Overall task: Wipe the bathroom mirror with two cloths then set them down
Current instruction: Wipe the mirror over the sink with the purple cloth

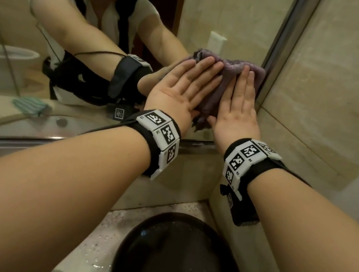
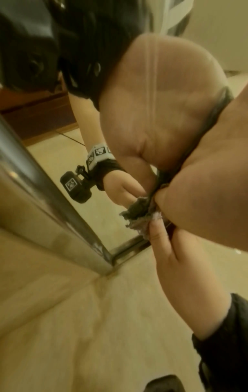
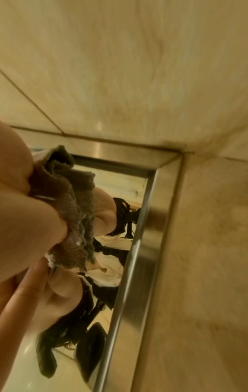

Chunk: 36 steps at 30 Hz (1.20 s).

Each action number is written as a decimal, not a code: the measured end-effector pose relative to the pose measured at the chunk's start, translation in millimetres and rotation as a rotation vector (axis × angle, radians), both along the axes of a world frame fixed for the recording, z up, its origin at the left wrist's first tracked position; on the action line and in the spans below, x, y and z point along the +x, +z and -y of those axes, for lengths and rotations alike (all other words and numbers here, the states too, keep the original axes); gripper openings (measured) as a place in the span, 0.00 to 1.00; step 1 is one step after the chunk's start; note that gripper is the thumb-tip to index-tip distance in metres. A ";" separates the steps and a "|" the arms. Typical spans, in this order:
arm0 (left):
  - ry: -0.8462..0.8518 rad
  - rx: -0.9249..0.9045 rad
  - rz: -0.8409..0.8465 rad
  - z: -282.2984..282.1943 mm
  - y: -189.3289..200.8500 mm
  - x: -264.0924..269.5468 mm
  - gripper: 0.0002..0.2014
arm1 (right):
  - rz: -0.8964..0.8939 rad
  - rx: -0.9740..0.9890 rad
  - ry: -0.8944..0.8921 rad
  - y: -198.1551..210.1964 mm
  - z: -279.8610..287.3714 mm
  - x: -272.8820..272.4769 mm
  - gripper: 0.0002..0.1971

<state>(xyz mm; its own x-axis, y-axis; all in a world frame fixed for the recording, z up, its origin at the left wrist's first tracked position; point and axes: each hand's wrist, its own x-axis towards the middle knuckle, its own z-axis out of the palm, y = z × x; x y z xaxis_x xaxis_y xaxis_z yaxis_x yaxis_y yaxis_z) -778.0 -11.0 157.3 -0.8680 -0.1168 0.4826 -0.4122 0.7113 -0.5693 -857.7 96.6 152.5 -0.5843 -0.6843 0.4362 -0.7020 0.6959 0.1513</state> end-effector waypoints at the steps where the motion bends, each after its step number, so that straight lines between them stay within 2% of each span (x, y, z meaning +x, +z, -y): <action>1: 0.014 -0.007 0.001 6.6 -1.3 9.1 0.32 | -0.004 -0.008 0.027 -1.0 4.8 7.2 0.44; 10: 0.085 0.023 -0.017 51.2 -15.4 81.6 0.34 | -0.094 -0.047 0.268 -17.0 43.8 52.2 0.44; 17: 0.148 0.043 0.001 82.9 -24.9 135.0 0.34 | -0.149 -0.028 0.343 -30.2 80.4 91.2 0.47; 20: 0.194 0.034 0.023 92.6 -27.6 155.4 0.34 | -0.200 -0.091 0.368 -39.4 97.3 109.4 0.49; 23: 0.257 0.069 0.042 102.4 -29.4 176.1 0.34 | -0.230 -0.129 0.426 -45.7 113.1 126.4 0.47; 26: 0.313 0.119 0.061 110.3 -32.3 194.2 0.34 | -0.228 -0.131 0.484 -50.1 125.3 141.6 0.40; 29: 0.319 0.171 0.057 113.0 -37.0 201.8 0.34 | -0.252 -0.149 0.516 -53.0 128.9 146.2 0.39; 33: 0.264 0.218 0.009 108.9 -41.0 200.2 0.34 | -0.338 -0.138 0.525 -53.7 124.0 136.7 0.48; 36: 0.250 0.256 -0.014 103.4 -45.2 194.3 0.36 | -0.319 -0.117 0.518 -52.6 118.2 129.7 0.47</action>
